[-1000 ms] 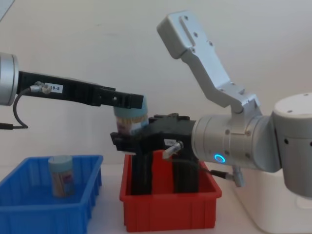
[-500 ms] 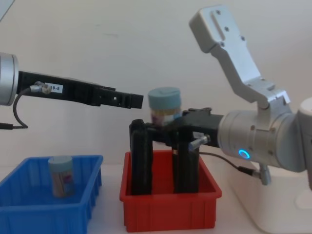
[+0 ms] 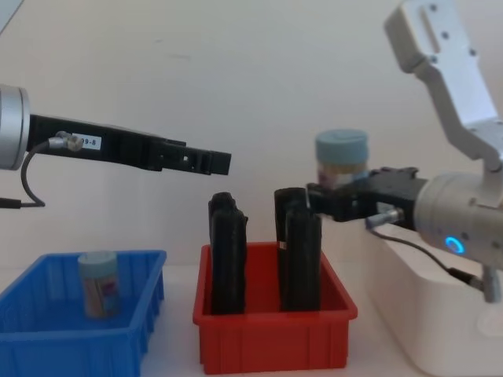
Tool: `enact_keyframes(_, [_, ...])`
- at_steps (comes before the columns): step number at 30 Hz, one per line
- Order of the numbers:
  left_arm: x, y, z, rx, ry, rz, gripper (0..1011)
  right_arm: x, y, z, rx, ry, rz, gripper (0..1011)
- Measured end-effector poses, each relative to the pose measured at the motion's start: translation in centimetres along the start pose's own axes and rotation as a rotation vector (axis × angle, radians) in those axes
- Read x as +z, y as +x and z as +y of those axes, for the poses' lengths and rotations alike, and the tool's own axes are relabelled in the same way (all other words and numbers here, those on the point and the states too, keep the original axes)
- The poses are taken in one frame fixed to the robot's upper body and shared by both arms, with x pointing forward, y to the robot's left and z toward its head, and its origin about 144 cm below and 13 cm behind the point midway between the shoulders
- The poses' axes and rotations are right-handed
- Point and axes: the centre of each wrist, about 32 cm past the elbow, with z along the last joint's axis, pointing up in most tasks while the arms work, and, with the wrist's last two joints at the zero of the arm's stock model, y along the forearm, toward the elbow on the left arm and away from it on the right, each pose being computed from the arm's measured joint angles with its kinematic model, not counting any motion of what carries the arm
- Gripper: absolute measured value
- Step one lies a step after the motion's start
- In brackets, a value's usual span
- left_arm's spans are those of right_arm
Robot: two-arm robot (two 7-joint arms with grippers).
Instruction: Pick the cotton swabs from the blue box and place them into the white box.
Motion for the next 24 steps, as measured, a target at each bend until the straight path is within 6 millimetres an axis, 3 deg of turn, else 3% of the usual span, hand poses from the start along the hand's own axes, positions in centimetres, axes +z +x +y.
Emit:
enact_keyframes(14, [0.0,0.0,0.0,0.0,0.0,0.0,1004,-0.9,3.4,-3.8,-0.221,-0.016,0.073,660])
enact_keyframes(24, [0.0,0.0,0.0,0.0,0.0,0.0,1004,-1.8,6.0,-4.9,-0.329,-0.031,0.095,660])
